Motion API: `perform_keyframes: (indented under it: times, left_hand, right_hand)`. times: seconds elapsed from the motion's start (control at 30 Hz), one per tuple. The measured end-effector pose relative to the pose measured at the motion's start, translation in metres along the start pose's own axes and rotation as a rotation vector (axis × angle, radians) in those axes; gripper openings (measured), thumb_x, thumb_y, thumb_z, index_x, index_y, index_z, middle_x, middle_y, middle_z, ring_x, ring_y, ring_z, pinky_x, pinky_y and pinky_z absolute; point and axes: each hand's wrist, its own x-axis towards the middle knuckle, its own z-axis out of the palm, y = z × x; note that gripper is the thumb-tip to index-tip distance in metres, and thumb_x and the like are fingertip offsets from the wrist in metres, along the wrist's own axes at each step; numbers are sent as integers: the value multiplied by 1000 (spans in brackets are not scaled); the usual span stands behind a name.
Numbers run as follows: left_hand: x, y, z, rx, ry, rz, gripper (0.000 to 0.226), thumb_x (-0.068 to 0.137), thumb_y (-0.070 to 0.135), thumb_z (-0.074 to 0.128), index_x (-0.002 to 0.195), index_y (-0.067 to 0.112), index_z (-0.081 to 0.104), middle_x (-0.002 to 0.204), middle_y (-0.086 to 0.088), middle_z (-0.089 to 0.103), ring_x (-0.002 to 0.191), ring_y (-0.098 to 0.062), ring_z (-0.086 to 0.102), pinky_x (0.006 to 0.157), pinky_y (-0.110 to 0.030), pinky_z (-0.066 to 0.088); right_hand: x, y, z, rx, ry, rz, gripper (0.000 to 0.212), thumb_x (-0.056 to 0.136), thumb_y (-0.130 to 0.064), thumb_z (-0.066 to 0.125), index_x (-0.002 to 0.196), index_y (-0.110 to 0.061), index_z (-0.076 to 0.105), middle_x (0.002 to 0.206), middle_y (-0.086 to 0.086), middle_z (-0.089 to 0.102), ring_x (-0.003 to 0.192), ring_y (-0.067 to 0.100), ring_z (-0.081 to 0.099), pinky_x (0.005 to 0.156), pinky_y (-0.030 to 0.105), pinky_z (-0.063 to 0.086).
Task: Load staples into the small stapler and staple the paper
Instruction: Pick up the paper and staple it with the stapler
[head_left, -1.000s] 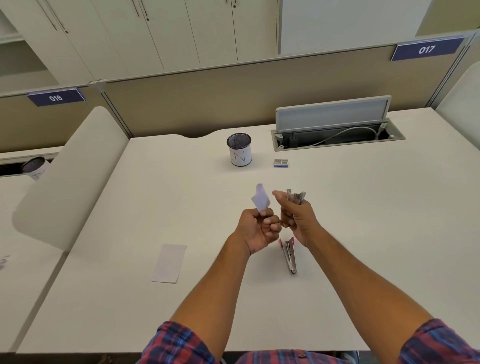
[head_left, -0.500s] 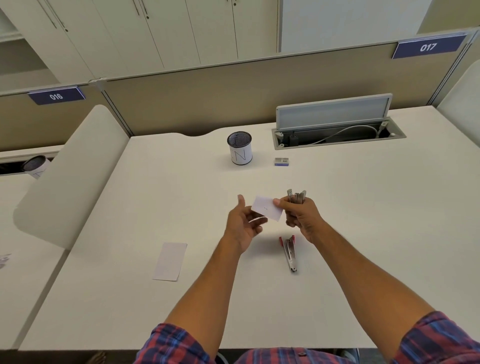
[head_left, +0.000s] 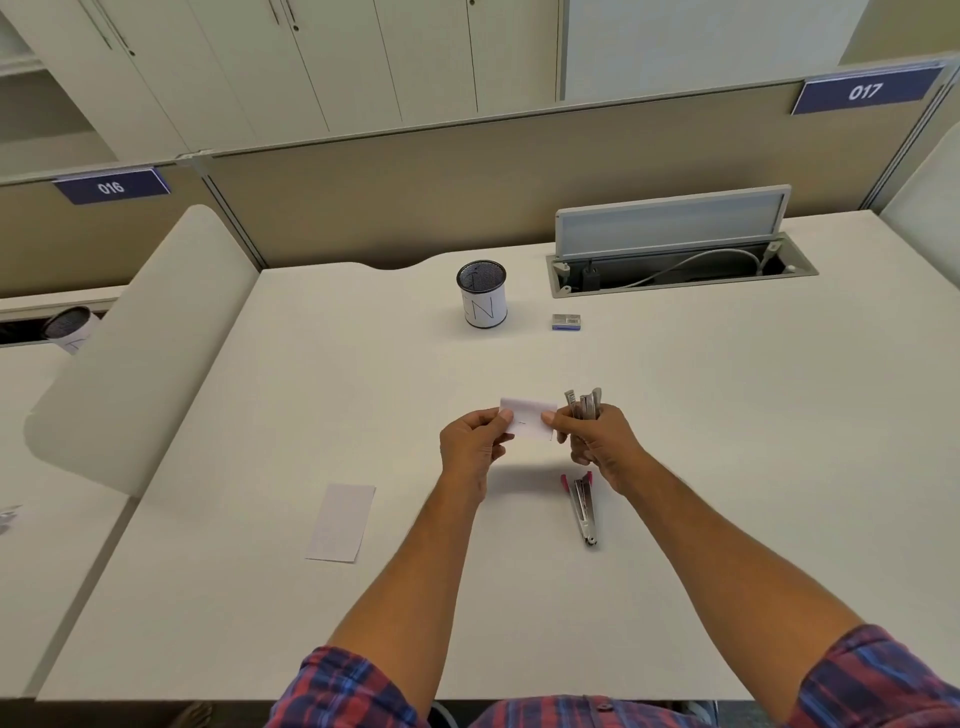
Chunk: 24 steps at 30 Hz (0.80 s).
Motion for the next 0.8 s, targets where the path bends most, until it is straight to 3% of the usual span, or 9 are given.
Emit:
perform_keyframes:
  times: [0.2,0.33,0.53,0.67,0.8]
  left_hand:
    - [10,-2,2,-79,41,-18,8,84,12,81,86,10,74,80,-5,74,70,-18,68,64,-28,50]
    - [29,4,9,-192,106,-47,9,84,13,82,88,11,75,76,-1,75,69,-16,69,63,-27,53]
    - [73,34,26,-316,152,-54,10,83,11,82,88,11,74,76,-2,75,69,-14,70,59,-24,55]
    - [110,60,37,-230,159,64,12,87,7,77,98,9,73,90,-8,76,73,-15,73,61,-24,55]
    - [138,81,45,10,228,268,27,90,8,74,116,6,71,101,-9,76,74,-12,74,67,-28,61]
  right_hand:
    - [9,4,4,8,34,-15,23,83,-17,84,79,0,70,56,2,59,43,14,30,45,24,28]
    - [25,-9,13,1,75,-49,12,82,-12,84,85,-5,75,70,9,71,45,14,33,45,22,30]
    - [71,-48,34,-236,233,-165,12,83,-21,83,80,-12,76,74,6,77,41,2,47,47,23,40]
    - [114,-76,46,-396,317,-238,9,84,-22,81,79,-15,77,73,1,76,52,3,59,61,29,49]
    - [149,-98,55,-437,340,-257,10,81,-21,80,78,-12,78,69,0,75,50,3,57,57,29,49]
